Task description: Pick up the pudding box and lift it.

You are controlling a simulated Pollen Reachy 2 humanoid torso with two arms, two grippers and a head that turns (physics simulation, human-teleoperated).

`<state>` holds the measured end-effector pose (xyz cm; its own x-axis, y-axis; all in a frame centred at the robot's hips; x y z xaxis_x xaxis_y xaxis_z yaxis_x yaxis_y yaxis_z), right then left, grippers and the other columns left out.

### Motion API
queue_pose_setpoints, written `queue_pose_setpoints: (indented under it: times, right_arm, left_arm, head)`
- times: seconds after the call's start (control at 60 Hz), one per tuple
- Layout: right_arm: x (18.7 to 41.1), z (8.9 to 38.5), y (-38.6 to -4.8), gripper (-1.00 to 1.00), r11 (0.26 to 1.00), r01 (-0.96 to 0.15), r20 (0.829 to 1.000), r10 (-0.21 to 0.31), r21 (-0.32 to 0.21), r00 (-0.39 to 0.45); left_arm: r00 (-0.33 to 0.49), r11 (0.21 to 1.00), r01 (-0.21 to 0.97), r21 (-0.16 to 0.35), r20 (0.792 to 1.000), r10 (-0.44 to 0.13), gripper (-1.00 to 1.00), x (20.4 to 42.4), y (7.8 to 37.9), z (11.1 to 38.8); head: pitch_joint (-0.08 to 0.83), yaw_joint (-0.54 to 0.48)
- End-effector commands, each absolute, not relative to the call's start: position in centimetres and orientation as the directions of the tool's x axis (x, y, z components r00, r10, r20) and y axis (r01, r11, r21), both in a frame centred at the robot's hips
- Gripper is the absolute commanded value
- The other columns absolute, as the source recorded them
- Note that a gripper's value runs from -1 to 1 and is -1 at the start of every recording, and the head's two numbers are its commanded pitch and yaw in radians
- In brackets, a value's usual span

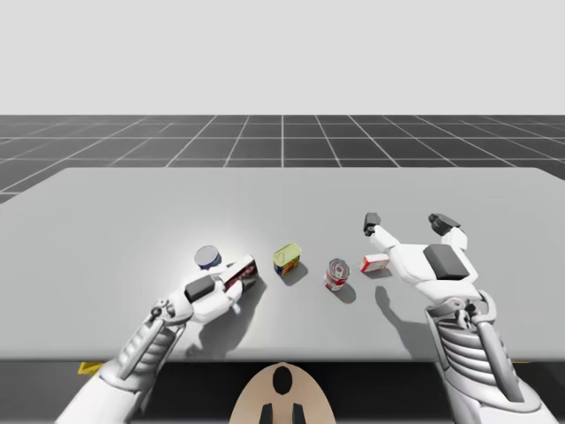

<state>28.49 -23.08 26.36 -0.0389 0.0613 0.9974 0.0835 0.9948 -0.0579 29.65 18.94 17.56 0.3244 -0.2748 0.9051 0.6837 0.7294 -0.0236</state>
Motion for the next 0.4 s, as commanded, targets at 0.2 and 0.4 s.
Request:
queue_pose_setpoints:
  times: [0.2, 0.4]
  right_arm:
    - [28.6, 26.0, -23.1, -1.0, 0.994, 0.073, 0.996, 0.083, -0.081, -0.03]
    - [28.6, 25.9, -23.1, -1.0, 0.994, 0.069, 0.996, 0.089, -0.087, -0.027]
  left_arm:
    - [0.083, 0.748, 0.654, 0.111, 0.973, -0.216, 1.0, 30.2, 19.0, 28.8]
    - [-0.089, 0.766, 0.609, 0.207, 0.977, -0.193, 1.0, 29.6, 18.6, 36.1]
  head:
    - [0.259, 0.18]
    - [0.252, 0.18]
